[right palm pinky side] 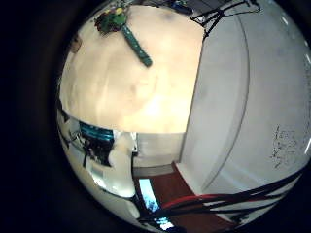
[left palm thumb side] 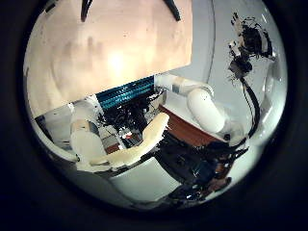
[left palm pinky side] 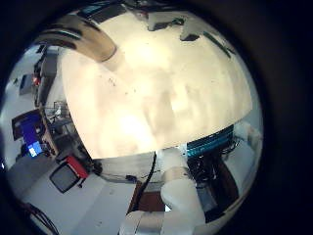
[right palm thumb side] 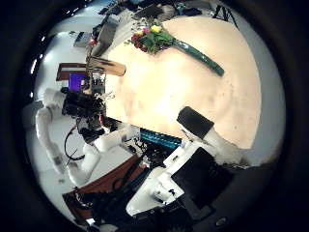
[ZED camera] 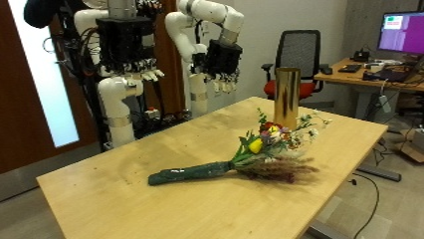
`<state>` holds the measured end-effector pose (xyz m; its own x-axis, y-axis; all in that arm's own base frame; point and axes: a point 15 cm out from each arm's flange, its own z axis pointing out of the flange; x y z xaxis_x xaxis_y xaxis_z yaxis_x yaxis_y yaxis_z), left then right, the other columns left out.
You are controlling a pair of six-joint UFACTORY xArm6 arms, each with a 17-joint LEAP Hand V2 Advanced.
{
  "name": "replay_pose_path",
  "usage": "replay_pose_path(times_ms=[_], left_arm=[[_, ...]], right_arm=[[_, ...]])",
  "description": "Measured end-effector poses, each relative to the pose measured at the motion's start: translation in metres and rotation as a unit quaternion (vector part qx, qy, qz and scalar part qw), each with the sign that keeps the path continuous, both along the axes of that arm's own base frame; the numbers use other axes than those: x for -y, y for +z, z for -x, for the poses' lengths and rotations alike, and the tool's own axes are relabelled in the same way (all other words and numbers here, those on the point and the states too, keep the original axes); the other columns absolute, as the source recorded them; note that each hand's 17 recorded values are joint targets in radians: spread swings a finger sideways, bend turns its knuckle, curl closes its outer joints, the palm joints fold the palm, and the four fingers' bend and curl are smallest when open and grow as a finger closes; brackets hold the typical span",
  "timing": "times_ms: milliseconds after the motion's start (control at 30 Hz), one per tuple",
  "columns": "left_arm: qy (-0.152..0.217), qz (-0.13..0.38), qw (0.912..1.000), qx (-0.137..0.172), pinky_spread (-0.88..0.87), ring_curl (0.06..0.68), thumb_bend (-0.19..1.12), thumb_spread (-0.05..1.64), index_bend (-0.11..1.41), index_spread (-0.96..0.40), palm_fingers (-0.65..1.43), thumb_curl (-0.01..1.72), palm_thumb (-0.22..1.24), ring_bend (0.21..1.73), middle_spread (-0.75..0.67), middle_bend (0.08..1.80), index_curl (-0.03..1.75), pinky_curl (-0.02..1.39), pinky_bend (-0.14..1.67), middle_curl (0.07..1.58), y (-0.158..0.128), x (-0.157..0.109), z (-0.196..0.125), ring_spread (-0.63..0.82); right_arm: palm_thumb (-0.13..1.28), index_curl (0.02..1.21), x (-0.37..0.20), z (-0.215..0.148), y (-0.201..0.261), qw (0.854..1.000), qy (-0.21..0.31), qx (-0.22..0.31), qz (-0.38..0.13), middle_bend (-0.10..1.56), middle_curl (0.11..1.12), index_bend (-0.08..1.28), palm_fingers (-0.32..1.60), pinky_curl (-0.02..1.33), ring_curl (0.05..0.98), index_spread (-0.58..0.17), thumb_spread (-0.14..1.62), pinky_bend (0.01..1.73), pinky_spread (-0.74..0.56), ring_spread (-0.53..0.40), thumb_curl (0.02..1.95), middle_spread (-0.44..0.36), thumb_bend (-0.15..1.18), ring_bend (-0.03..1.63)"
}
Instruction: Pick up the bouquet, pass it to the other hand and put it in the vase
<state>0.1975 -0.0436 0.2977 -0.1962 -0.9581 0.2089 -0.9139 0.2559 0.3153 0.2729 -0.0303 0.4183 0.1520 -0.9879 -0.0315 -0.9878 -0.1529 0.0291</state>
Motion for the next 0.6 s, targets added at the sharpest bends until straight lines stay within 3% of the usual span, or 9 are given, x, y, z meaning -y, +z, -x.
replay_pose_path(times_ms=[300,600], left_arm=[[-0.005,-0.002,1.0000,0.004,0.44,0.158,-0.03,0.87,0.26,0.01,0.34,0.31,0.23,0.42,0.14,0.20,0.48,0.18,0.18,0.36,0.002,0.001,0.000,0.37],[-0.035,-0.017,0.9991,0.016,0.43,0.154,-0.03,0.89,0.26,0.00,0.35,0.31,0.25,0.40,0.12,0.20,0.48,0.19,0.17,0.36,0.015,0.001,-0.008,0.34]], right_arm=[[0.66,0.26,-0.012,-0.026,-0.015,0.999,0.016,-0.031,-0.006,0.28,0.34,0.15,0.35,0.29,0.218,-0.335,1.05,0.27,0.32,0.098,0.39,-0.015,-0.02,0.38],[0.66,0.25,-0.037,-0.061,-0.032,0.998,-0.017,-0.035,-0.055,0.30,0.34,0.16,0.37,0.29,0.225,-0.259,1.06,0.29,0.27,0.016,0.39,-0.029,-0.02,0.45]])
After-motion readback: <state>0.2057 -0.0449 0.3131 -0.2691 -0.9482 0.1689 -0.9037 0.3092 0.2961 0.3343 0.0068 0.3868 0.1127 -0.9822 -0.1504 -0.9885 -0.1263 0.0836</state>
